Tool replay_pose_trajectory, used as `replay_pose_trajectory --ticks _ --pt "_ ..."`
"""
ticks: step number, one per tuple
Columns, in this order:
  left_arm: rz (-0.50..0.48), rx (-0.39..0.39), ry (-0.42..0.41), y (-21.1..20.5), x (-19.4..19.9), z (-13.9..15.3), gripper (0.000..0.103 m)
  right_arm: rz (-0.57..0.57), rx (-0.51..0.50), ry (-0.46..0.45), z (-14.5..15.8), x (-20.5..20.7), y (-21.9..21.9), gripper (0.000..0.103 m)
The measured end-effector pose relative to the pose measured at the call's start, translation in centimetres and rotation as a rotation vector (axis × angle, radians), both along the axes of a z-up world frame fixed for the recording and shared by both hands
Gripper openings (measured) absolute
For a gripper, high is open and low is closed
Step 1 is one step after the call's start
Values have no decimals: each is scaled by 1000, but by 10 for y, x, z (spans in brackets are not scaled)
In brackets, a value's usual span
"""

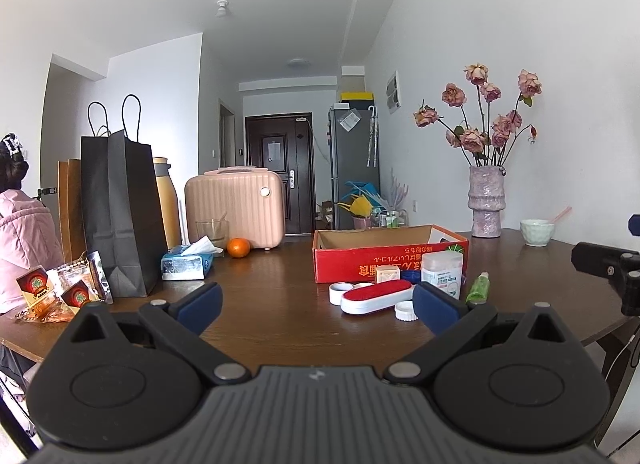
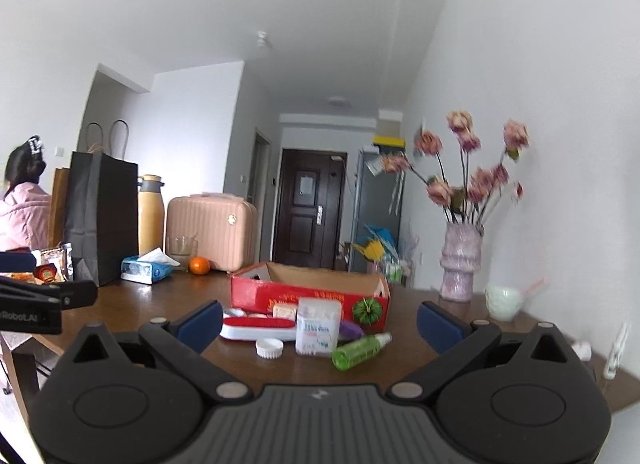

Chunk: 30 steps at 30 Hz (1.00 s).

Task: Organize rigid objects

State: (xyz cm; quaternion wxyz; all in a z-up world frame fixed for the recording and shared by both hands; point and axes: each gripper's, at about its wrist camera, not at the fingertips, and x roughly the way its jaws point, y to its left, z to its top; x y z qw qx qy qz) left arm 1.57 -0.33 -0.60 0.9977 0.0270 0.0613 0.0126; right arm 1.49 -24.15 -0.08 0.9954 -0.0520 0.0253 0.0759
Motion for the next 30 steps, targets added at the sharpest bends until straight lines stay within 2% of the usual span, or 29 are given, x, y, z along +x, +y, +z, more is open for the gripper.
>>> replay_pose_trajectory --ticks 8,30 --pt "-14 21 -10 -4 -2 -1 103 26 26 36 -3 1 -2 103" --pt "-9 32 0 -4 0 -1 103 10 31 40 -5 2 -2 103"
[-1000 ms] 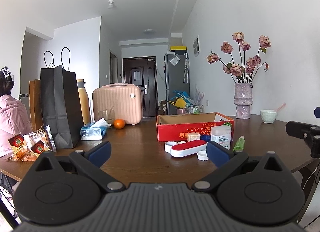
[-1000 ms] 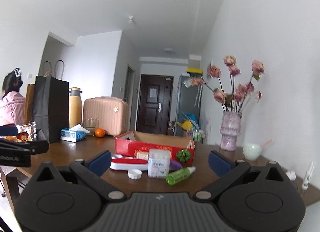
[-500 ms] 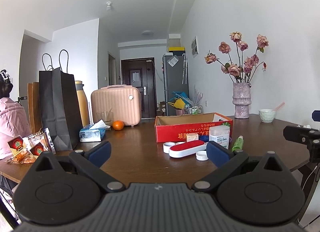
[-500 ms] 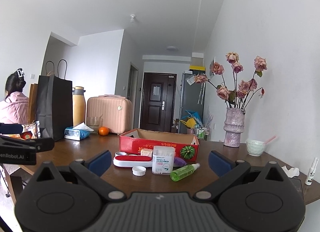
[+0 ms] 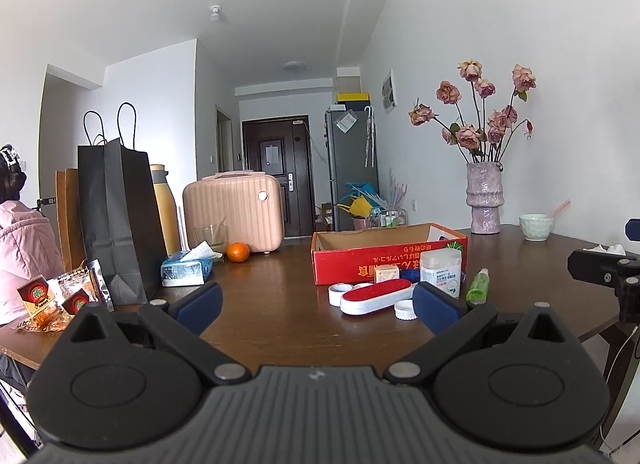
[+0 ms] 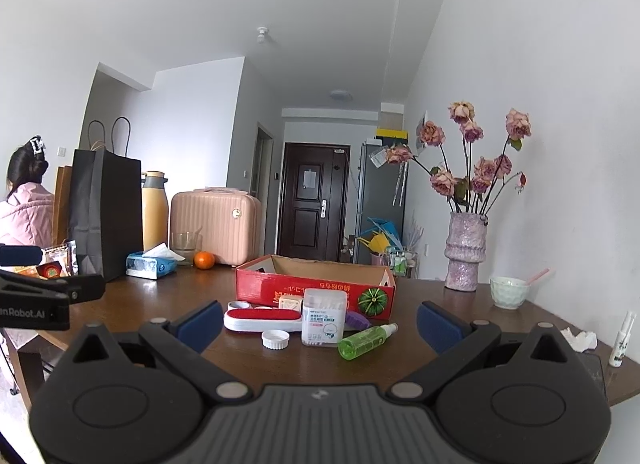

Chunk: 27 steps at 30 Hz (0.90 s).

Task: Organize rigid objects

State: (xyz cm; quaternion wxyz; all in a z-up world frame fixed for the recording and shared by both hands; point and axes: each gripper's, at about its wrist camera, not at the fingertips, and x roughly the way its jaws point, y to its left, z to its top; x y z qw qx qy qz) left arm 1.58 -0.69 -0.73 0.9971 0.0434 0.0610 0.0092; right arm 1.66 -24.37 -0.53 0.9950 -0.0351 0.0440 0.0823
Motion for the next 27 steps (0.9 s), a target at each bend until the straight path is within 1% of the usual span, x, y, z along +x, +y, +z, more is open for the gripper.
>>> replay_pose_trajectory --ticks 8,14,18,21,23,25,27 --pt "-15 10 -2 -2 -1 -1 103 -1 -7 9 -2 0 2 103" --pt "-37 -5 -5 1 3 1 103 -10 -6 -12 -1 0 0 103" --pt "-34 -20 -25 4 27 4 103 -21 26 3 -3 16 -4 103" --pt "17 2 -30 3 51 2 103 -33 38 32 -9 38 -7 103" --pt "43 1 -9 4 68 -3 103 -31 41 69 -15 57 -8 103" --pt "40 -7 21 5 85 -8 103 -14 51 109 -20 75 -11 103" --pt "46 16 41 4 102 -15 103 -2 55 135 -23 93 -14 103"
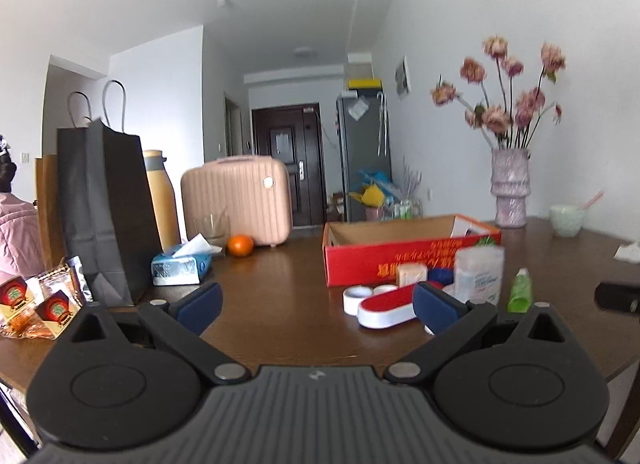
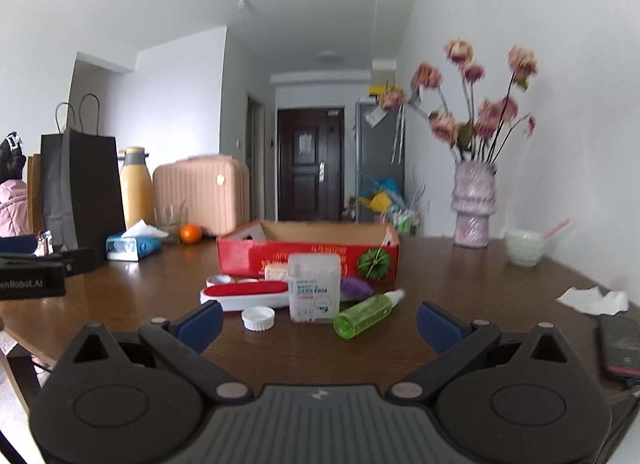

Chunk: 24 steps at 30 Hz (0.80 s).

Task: Organize rigid objects
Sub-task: 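Reach the right tool to the white plastic container and close on it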

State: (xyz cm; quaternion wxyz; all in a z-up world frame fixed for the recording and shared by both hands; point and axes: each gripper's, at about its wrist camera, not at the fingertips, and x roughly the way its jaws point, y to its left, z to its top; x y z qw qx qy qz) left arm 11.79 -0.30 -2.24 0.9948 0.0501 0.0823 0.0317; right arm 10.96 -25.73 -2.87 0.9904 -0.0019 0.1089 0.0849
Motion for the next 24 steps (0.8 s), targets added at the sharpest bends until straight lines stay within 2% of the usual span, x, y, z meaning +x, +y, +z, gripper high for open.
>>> replay_pose_trajectory --ticks 4,6,9,11,14,17,21,24 --pt "1 49 38 -7 35 -14 103 -22 8 15 -1 37 -10 103" --pt "-24 17 54 -8 50 -20 103 -28 43 31 -1 57 -18 103" --pt "-67 -57 28 -7 66 -26 103 -43 61 65 -4 88 -26 103" --pt "-113 -62 97 -10 85 -26 103 -52 59 106 -9 107 -28 103" --pt "-197 -61 190 -17 115 -25 103 20 68 257 -12 138 -32 103" --pt "-278 -131 226 -25 142 -15 103 51 98 275 -5 159 -33 102" --pt "-360 -222 271 -40 182 -3 101 78 129 298 7 192 -31 76" --pt "-422 -303 325 -46 210 2 79 148 172 309 14 213 -27 60"
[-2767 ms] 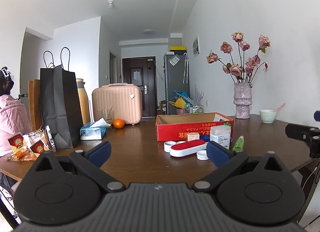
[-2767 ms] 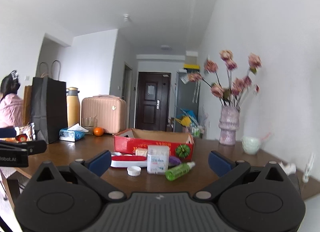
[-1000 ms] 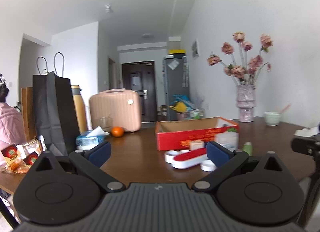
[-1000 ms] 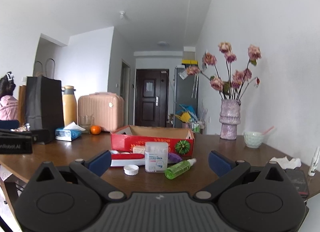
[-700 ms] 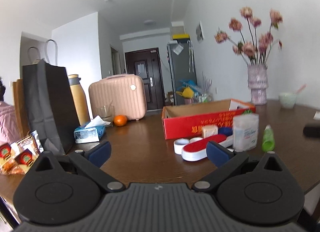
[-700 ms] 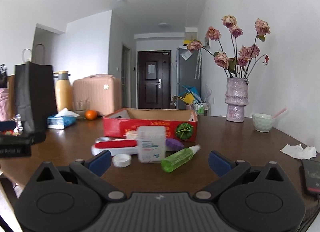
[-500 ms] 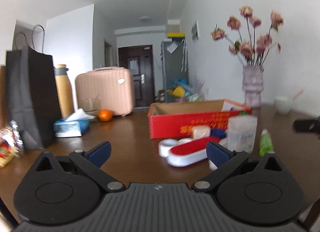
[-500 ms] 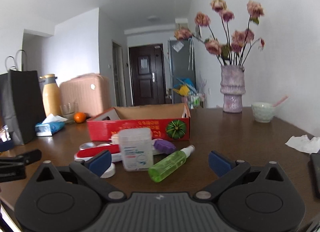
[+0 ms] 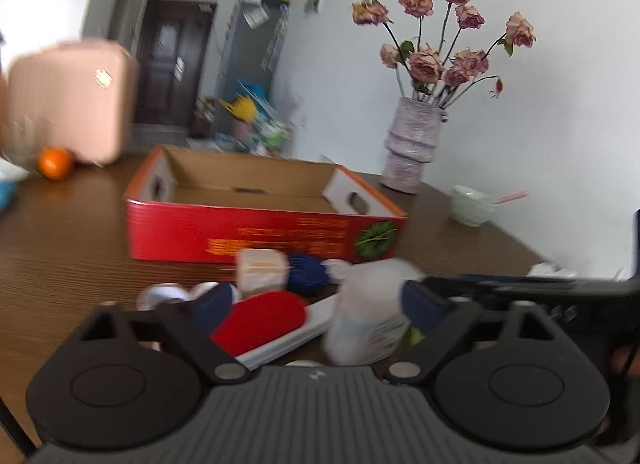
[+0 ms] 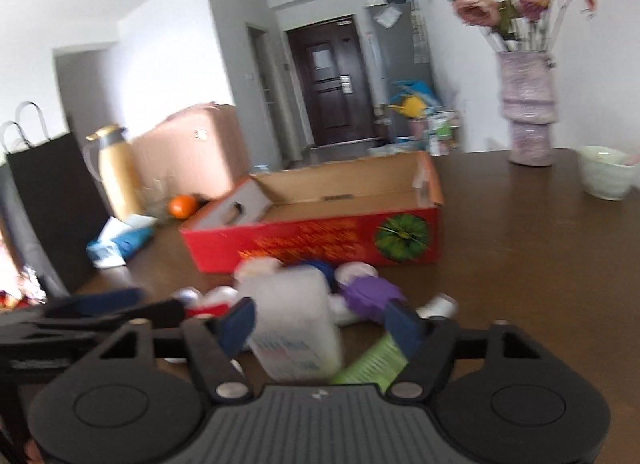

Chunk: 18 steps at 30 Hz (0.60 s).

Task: Organize rigid objects
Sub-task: 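Reach the right tool to the white plastic container and close on it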

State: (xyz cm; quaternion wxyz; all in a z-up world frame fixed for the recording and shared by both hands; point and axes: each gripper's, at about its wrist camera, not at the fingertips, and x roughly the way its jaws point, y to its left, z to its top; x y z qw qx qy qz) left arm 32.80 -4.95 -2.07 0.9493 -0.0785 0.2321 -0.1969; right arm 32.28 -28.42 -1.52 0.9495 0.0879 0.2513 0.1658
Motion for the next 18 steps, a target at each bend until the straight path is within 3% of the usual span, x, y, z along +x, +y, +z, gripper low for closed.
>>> replay_pose_trajectory --ticks 2,4,6,17,18 --pt "-12 -59 64 -2 19 0 55 27 4 2 1 13 6 50" --pt "-41 -126 119 -1 34 -3 44 35 22 10 0 20 7 35" --pt "-83 -159 139 -4 41 -6 29 48 50 21 -4 24 7 30" --pt "-149 -78 47 -14 -32 -6 26 88 35 -23 -11 -39 -1 29" --pt "-190 -69 51 -16 -39 -10 21 105 33 -10 -15 -45 0 19"
